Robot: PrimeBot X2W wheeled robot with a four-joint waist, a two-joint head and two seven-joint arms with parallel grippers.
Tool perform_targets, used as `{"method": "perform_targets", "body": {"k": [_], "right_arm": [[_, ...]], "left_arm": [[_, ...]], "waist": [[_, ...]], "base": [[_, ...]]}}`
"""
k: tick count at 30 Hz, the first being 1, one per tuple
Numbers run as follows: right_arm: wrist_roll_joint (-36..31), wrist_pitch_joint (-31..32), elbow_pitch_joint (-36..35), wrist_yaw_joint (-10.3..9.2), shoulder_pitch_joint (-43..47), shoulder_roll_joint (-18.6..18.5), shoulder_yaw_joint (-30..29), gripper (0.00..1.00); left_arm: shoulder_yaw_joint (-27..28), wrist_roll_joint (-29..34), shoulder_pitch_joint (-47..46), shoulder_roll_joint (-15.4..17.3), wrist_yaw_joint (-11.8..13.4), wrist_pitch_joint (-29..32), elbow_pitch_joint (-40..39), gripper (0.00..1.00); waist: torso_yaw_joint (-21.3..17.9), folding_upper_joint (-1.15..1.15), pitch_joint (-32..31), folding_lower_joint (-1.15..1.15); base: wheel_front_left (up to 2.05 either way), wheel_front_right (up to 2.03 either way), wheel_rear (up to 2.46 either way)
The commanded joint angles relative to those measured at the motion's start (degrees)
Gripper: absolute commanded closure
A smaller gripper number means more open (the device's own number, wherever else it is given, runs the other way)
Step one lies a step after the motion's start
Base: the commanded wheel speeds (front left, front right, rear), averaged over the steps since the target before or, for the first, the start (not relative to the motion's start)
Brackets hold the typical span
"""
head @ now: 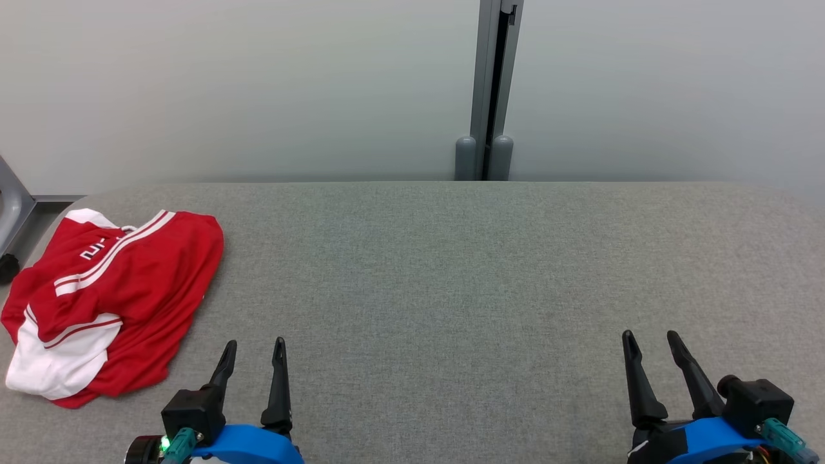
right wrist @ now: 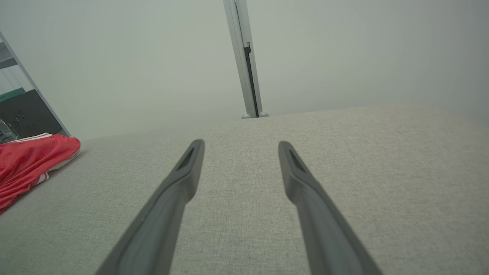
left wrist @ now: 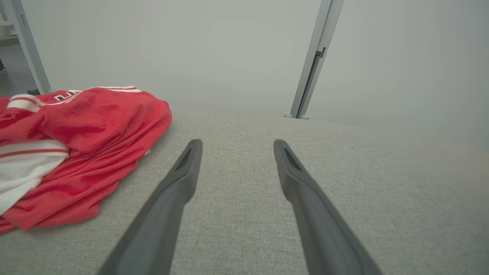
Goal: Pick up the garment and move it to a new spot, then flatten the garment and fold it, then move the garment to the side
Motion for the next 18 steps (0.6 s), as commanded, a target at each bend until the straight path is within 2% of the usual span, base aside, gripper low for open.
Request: {"method": "perform_targets", "body": {"k": [1, 12, 18], "right_arm": [[-1.1, -0.16, -0.01, 0.13, 0.67, -0.44, -0.27, 0.0], [-4.74, -1.27, 0.87, 0.1, -0.18, -0.48, -0.69, 0.0], [-5.1, -1.3, 1.09, 0.09, 0.14, -0.48, -0.45, 0.0]], "left_arm": [[-0.17, 1.15, 0.22, 0.38, 0.37, 0.08, -0.11, 0.0], [-0.65, 3.78, 0.84, 0.7, 2.0, 0.0, -0.55, 0.0], [-0.25, 2.85, 0.84, 0.42, 2.2, -0.37, -0.43, 0.0]], "waist": [[0.07, 0.0, -0.04, 0.0], [-0.03, 0.0, -0.33, 0.0], [0.06, 0.0, -0.27, 0.0]], "base": [[0.0, 0.0, 0.0], [0.0, 0.0, 0.0], [0.0, 0.0, 0.0]]}}
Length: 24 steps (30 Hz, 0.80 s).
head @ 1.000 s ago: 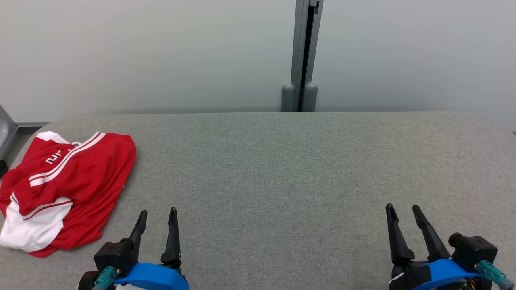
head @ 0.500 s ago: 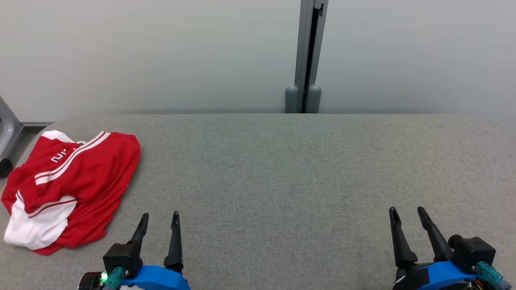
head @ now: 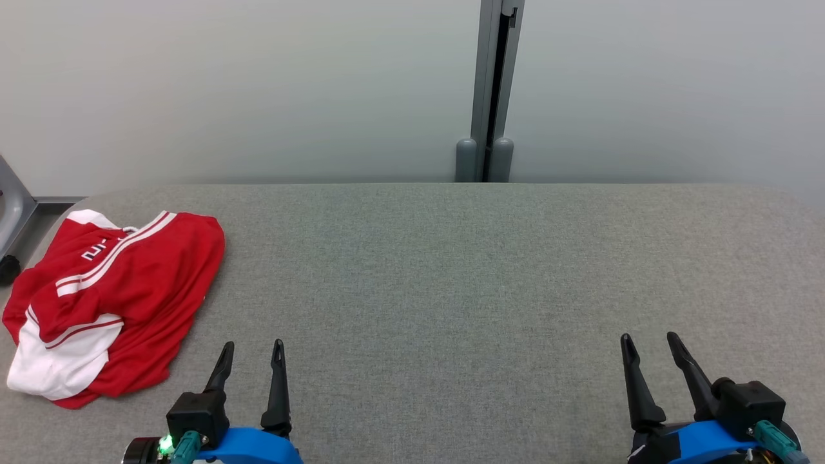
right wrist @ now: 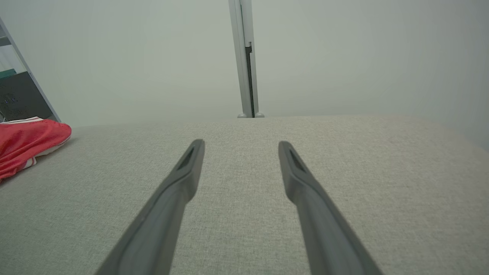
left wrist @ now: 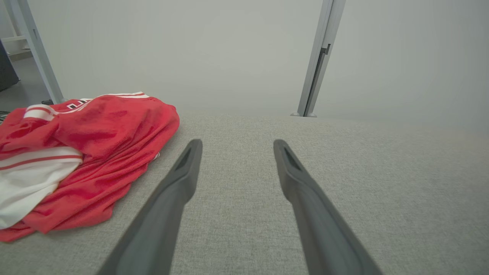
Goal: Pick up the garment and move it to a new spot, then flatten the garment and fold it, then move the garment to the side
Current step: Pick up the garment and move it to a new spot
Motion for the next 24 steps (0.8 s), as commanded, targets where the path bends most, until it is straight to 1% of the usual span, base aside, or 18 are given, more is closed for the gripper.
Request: {"method": "perform_targets", "body": {"k": [1, 8, 12, 17, 19, 24], "right_arm": [[-0.28, -0.22, 0.15, 0.03, 0.21, -0.4, -0.08, 0.0], [0.1, -0.36, 0.28, 0.03, 0.31, -0.4, -0.23, 0.0], [-0.05, -0.46, 0.03, 0.03, 0.84, -0.36, -0.48, 0.0], [-0.41, -0.34, -0.52, 0.03, 0.81, -0.35, -1.31, 0.0], [-0.31, -0.29, -0.65, 0.03, 0.89, -0.36, -1.17, 0.0], [-0.35, -0.28, -0.78, 0.03, 1.12, -0.35, -1.61, 0.0]], "left_arm": [[0.15, -0.05, 0.36, 0.2, 0.19, -0.33, -0.07, 0.0], [-0.26, -0.37, 0.37, 0.42, 0.36, -0.3, -0.21, 0.0], [-0.65, 0.11, -0.01, 0.67, 0.62, -0.46, -0.47, 0.0], [-1.1, 0.67, -0.19, 0.9, 0.91, -0.3, -1.11, 0.0], [-0.64, 0.25, 0.16, 1.51, 1.0, -0.34, -1.22, 0.0], [-0.64, 0.21, 0.07, 2.36, 0.64, -0.82, -1.23, 0.0]], "waist": [[0.04, 0.0, 0.02, 0.0], [0.28, 0.0, 0.06, 0.0], [1.85, 0.0, 0.15, 0.0], [6.65, 0.0, 0.25, 0.0], [8.76, 0.0, 0.28, 0.0], [15.26, 0.0, 0.5, 0.0]], "base": [[0.0, 0.0, 0.0], [0.0, 0.0, 0.0], [0.0, 0.0, 0.0], [0.0, 0.0, 0.0], [0.0, 0.0, 0.0], [0.0, 0.0, 0.0]]}}
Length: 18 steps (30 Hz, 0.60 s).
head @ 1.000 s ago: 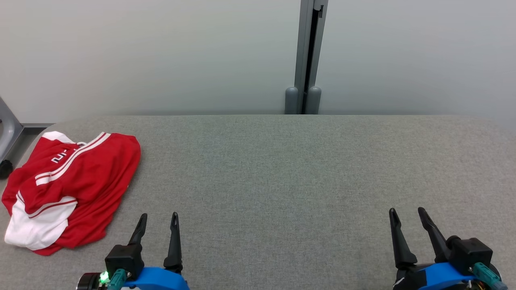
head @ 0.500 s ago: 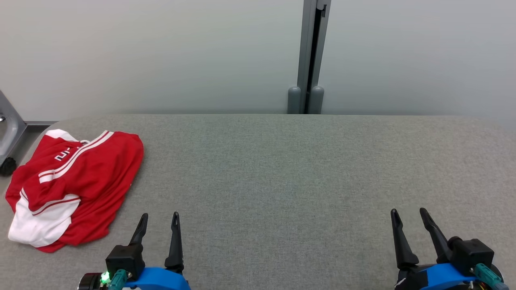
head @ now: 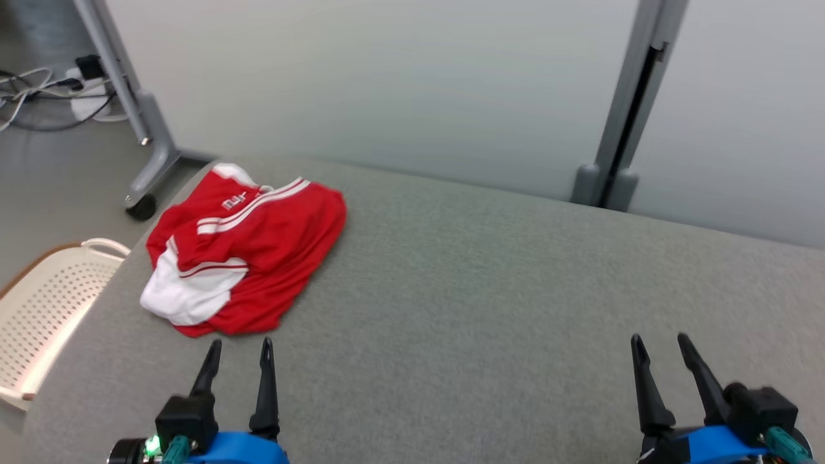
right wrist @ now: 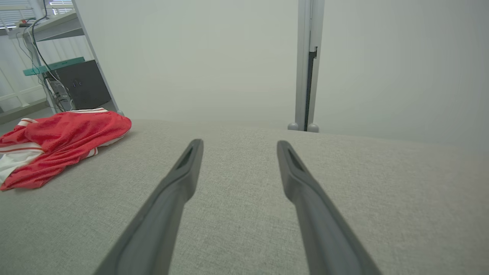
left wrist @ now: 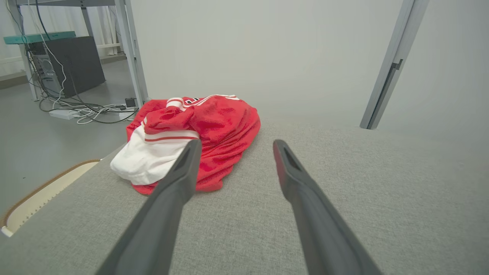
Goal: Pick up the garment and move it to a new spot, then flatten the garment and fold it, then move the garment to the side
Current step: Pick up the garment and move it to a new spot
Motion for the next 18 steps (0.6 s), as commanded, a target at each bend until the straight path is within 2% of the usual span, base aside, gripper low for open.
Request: {"method": "perform_targets", "body": {"k": [1, 11, 18], "right_arm": [[-0.39, -0.08, -0.18, 0.03, 0.53, -0.31, -0.18, 0.0], [-0.03, 0.18, 0.41, 0.03, -0.39, -0.31, 0.49, 0.0], [-0.46, 0.89, 1.01, 0.03, -3.06, -0.32, 3.44, 0.0]], "left_arm": [[-0.1, 0.27, -0.09, 0.28, 0.2, -0.38, -0.18, 0.0], [0.12, 0.13, 0.51, 1.05, 1.28, -0.12, -0.97, 0.0], [1.71, -0.84, 2.23, 1.28, 2.99, -1.04, -2.71, 0.0]], "waist": [[2.75, 0.0, 1.74, 0.0], [12.83, 0.0, 2.11, 0.0], [14.05, 0.0, 3.95, 0.0]], "base": [[0.0, 0.0, 0.0], [0.0, 0.0, 0.0], [0.0, 0.0, 0.0]]}}
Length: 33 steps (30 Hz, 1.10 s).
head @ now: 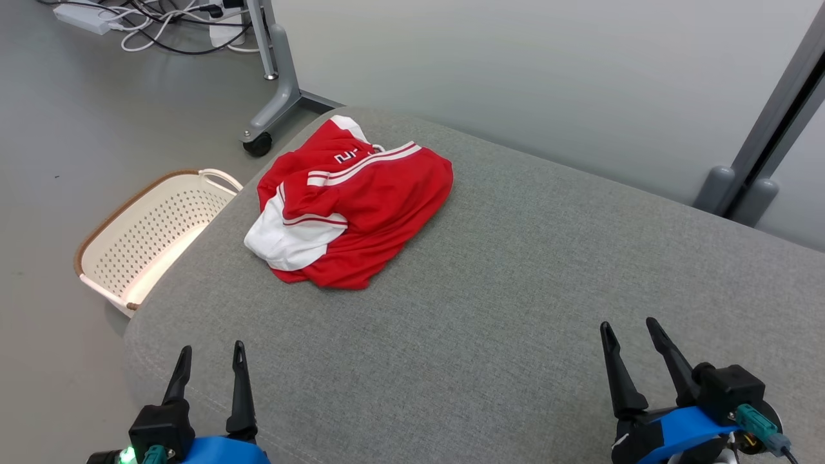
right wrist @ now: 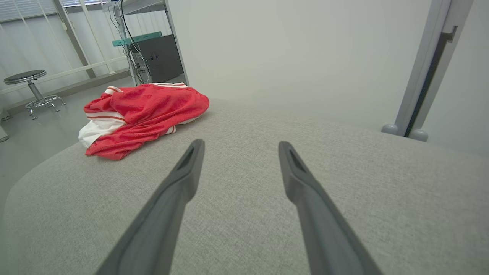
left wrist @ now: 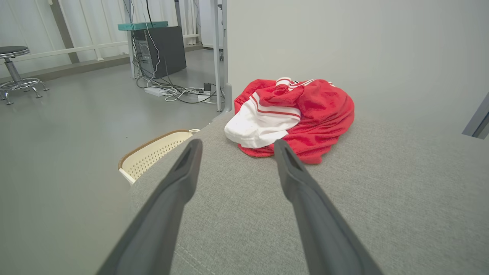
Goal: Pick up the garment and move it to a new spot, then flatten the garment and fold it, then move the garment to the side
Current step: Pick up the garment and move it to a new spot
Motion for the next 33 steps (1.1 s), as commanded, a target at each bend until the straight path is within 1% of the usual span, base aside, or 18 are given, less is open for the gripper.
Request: {"method": "perform_targets", "body": {"k": [1, 5, 11, 15, 17, 20, 22, 24, 29, 33], "right_arm": [[-0.16, 0.22, 0.3, 0.03, -0.83, -0.33, 0.16, 0.0], [-0.33, 0.1, 0.92, 0.03, -1.82, -0.31, 1.05, 0.0], [-0.37, -0.27, 1.36, 0.03, -2.33, -0.31, 1.27, 0.0], [-0.04, -0.52, 1.47, 0.03, -1.62, -0.31, 0.64, 0.0], [-0.1, -0.62, 1.16, 0.03, -1.21, -0.33, 0.23, 0.0], [-0.93, -0.39, 0.45, 0.03, -0.61, -0.32, -0.56, 0.0], [-1.36, -0.2, -0.27, 0.03, -0.31, -0.34, -1.48, 0.0], [-1.76, 0.37, -1.3, 0.03, -0.7, -0.31, -1.31, 0.0], [-3.11, 1.93, -3.79, 0.03, -2.35, -0.34, -0.55, 0.0], [-4.7, 3.62, -6.08, 0.03, -4.03, -0.31, 0.59, 0.0]], "left_arm": [[0.21, -0.29, 0.49, 0.11, 0.34, -0.46, -0.51, 0.0], [0.7, -0.52, 1.25, 0.24, 0.98, -0.75, -1.34, 0.0], [0.88, -0.94, 1.67, 0.65, 1.21, -0.68, -2.12, 0.0], [1.63, -2.03, -0.72, 1.33, 0.57, 0.69, -3.54, 0.0], [2.28, -2.19, -2.99, 3.09, -0.21, 2.23, -5.09, 0.0], [3.39, -3.29, -7.81, 5.99, -2.01, 6.48, -7.1, 0.0], [3.51, -6.26, -11.86, 7.35, -4.71, 12.0, -7.16, 0.0], [5.1, -8.62, -16.76, 9.57, -6.14, 16.5, -6.44, 0.0], [7.3, -13.19, -26.03, 13.48, -8.15, 27.17, -1.95, 0.0], [9.4, -16.9, -31.72, 15.44, -8.4, 33.53, 2.8, 0.0]], "waist": [[0.27, 0.0, 0.37, 0.0], [0.46, 0.0, 0.73, 0.0], [0.47, 0.0, 0.92, 0.0], [0.34, 0.0, 0.97, 0.0], [0.27, 0.0, 1.21, 0.0], [0.16, 0.0, 1.73, 0.0], [0.03, 0.0, 2.27, 0.0], [-1.3, 0.0, 3.61, 0.0], [-6.21, 0.0, 8.11, 0.0], [-10.84, 0.0, 12.49, 0.0]], "base": [[0.0, 0.0, 0.0], [0.0, 0.0, 0.0], [0.0, 0.0, 0.0], [0.0, 0.0, 0.0], [0.0, 0.0, 0.0], [0.0, 0.0, 0.0], [0.0, 0.0, 0.0], [0.0, 0.0, 0.0], [0.0, 0.0, 0.0], [0.0, 0.0, 0.0]]}}
